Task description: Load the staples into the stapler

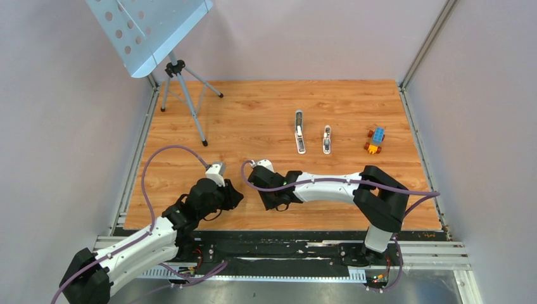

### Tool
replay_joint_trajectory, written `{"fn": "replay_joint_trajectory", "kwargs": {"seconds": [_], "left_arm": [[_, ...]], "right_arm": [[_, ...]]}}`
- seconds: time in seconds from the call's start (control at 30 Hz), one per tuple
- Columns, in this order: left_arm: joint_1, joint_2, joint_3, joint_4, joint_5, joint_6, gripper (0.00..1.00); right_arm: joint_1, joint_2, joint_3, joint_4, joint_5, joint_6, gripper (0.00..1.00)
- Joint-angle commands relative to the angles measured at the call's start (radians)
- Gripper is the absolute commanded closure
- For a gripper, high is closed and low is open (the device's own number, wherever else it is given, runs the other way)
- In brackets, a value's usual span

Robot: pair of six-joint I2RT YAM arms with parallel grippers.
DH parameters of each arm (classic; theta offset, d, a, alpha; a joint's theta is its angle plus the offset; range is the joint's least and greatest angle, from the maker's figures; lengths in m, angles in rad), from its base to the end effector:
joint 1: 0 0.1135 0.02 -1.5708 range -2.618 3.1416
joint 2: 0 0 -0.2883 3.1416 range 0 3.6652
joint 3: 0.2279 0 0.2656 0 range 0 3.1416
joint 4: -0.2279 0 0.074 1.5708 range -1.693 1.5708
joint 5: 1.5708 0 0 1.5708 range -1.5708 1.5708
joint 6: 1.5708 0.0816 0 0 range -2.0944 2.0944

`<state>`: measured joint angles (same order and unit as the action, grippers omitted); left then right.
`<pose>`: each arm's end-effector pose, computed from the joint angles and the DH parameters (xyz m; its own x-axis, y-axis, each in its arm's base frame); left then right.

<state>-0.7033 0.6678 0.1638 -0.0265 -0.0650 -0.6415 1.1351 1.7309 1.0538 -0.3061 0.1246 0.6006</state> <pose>0.1432 -0.1145 0.1410 -0.6698 -0.2149 -0.7107 0.2519 0.8346 -0.4898 0.1743 0.3503 0.1538 -0.7817 -0.3505 -0.5158 -0.5196 0.8234 0.2280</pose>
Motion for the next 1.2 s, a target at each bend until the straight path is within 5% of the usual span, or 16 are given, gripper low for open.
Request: {"fn": "replay_joint_trajectory", "kwargs": {"seconds": [0.0,1.17], "left_arm": [[0.005,-0.014,-0.014,-0.008,-0.015,0.009,0.7],[0.005,-0.037,-0.004,-0.029,-0.013,0.01,0.7]], "right_arm": [[0.02,0.032,0.026,-0.046,0.026,-0.018,0.75],[0.022,0.05,0.045,-0.085,0.052,-0.025,0.76]]}}
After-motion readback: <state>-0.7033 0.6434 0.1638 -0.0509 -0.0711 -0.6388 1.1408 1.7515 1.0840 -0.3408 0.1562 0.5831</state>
